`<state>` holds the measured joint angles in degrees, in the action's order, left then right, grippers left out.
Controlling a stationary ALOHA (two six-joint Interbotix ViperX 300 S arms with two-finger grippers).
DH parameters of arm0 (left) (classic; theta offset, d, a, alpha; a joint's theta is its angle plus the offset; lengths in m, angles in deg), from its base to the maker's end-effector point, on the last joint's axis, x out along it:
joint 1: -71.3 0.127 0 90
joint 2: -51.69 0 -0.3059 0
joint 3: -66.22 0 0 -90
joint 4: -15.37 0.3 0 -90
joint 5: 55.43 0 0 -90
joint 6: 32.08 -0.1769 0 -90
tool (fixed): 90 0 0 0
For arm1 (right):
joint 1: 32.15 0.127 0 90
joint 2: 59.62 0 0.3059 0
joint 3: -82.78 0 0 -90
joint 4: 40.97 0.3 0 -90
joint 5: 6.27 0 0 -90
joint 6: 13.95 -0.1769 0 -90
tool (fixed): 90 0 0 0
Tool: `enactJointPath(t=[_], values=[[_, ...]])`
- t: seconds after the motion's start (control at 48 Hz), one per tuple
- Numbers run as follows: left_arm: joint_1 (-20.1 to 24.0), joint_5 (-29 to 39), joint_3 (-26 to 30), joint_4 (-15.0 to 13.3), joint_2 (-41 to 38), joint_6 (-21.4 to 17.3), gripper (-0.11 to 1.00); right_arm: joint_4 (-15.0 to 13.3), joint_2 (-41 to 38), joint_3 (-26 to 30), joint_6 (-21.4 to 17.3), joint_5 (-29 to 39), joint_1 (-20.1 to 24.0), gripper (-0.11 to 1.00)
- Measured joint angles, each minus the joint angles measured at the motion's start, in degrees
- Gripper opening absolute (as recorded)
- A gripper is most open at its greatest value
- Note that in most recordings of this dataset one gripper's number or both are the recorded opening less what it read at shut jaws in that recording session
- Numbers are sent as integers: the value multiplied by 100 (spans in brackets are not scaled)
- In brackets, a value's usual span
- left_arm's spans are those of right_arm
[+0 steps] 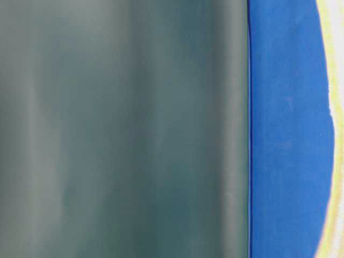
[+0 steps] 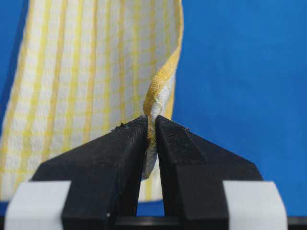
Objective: Fold the yellow towel.
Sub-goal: 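Lay the folded edge down and release, then reposition both grippers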
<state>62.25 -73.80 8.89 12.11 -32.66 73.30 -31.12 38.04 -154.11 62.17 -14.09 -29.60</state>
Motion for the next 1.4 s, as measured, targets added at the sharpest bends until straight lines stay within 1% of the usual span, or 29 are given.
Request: enactJointPath(t=[0.208,0.396,0.438,0.459,0.542,0.584,0.604,0.709,0.75,0.792,0.834,0.875,0.98,1.042,1.146,1.251,1.396], values=[[9,97,176,0,-343,0,6,26,-202,97,0,-9,105,4],[158,396,255,0,-396,0,6,35,-237,132,0,-9,132,5],[202,439,255,0,-396,9,9,26,-237,132,0,-9,149,5],[211,448,255,0,-396,0,12,26,-246,132,0,-9,141,5],[264,475,255,0,-396,9,31,26,-246,132,0,-18,176,7],[281,483,255,0,-396,9,41,35,-237,132,0,-26,193,14],[281,483,255,0,-396,9,47,26,-246,141,0,-35,202,18],[299,492,272,0,-378,-26,67,35,-237,158,35,-79,211,50],[316,492,290,0,-360,-53,71,26,-229,176,70,-97,211,62],[325,492,308,0,-334,-79,71,9,-193,193,114,-97,211,73],[352,501,325,0,-272,-105,70,-44,-123,211,149,-97,211,80],[378,510,343,0,-229,-123,70,-97,-35,220,193,-97,202,79],[492,589,352,0,-149,-211,70,-158,229,211,264,-88,53,74],[554,642,352,0,-141,-237,70,-158,352,202,272,-79,-70,72],[686,703,360,0,-141,-246,70,-167,448,158,281,79,-404,72],[800,747,387,0,-167,-246,70,-167,404,158,290,237,-668,72],[984,888,431,0,-369,-316,70,-167,105,185,290,308,-835,72]])
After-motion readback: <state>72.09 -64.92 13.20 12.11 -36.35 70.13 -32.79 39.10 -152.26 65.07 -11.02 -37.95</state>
